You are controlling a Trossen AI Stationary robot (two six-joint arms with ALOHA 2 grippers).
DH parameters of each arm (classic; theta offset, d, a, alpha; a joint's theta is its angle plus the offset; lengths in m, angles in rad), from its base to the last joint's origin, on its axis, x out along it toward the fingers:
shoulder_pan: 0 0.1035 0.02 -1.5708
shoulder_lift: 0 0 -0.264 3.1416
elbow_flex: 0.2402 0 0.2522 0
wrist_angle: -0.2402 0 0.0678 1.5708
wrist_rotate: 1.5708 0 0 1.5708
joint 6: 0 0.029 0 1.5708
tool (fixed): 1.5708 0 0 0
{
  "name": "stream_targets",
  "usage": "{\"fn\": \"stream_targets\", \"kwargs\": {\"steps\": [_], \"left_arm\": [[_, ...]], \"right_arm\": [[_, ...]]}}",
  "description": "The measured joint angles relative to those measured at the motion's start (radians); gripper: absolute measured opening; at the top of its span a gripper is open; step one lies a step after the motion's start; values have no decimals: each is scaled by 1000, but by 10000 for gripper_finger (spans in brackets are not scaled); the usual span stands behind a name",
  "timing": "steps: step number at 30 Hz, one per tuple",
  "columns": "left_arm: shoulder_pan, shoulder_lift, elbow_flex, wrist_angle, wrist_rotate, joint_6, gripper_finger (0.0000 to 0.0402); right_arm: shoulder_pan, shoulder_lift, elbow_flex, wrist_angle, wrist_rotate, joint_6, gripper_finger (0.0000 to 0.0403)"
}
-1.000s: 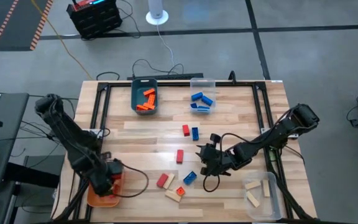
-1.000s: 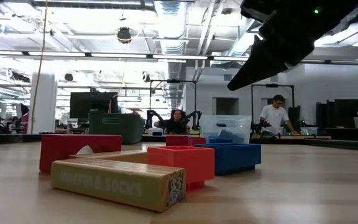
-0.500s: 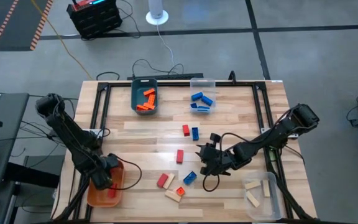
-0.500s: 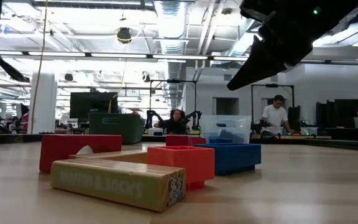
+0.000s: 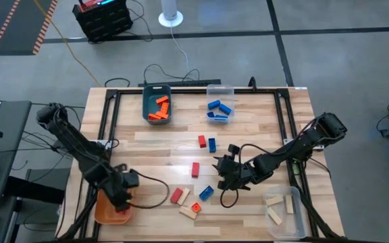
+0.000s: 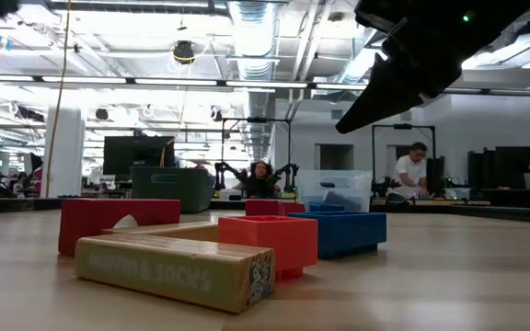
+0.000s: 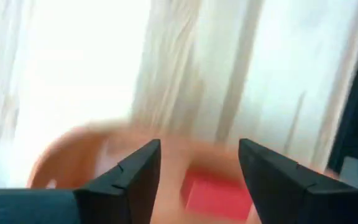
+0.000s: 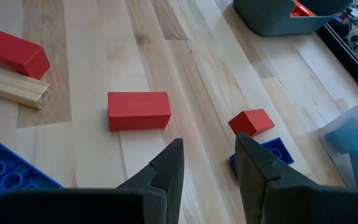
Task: Sort blocks
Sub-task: Put the red block into the orange bin
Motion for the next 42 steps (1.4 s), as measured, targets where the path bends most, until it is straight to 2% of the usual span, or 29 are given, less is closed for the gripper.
{"fn": "stream_targets", "kwargs": {"steps": [5,9,15,23,26,31,38,42], "left_arm": [[141,129,5,183,-6,236,190],[245,257,34,331,-1,346,190],[325,392,203,347,19,444,212],[345,570,375,304,-2,378,253],[343,626,436,223,-2,368,267],[336,688,538,119,-73,341,272],[332,763,560,26,-72,312,273],[328,765,560,-7,-69,315,273]], "right_arm": [[0,0,0,6,0,0,123],[0,0,0,8,0,0,123],[0,0,0,7,0,1,123],[17,0,0,5,0,1,123],[24,0,0,3,4,-5,123],[34,0,0,3,12,-20,123],[52,0,0,13,19,-21,123],[57,0,0,22,23,-21,123]]}}
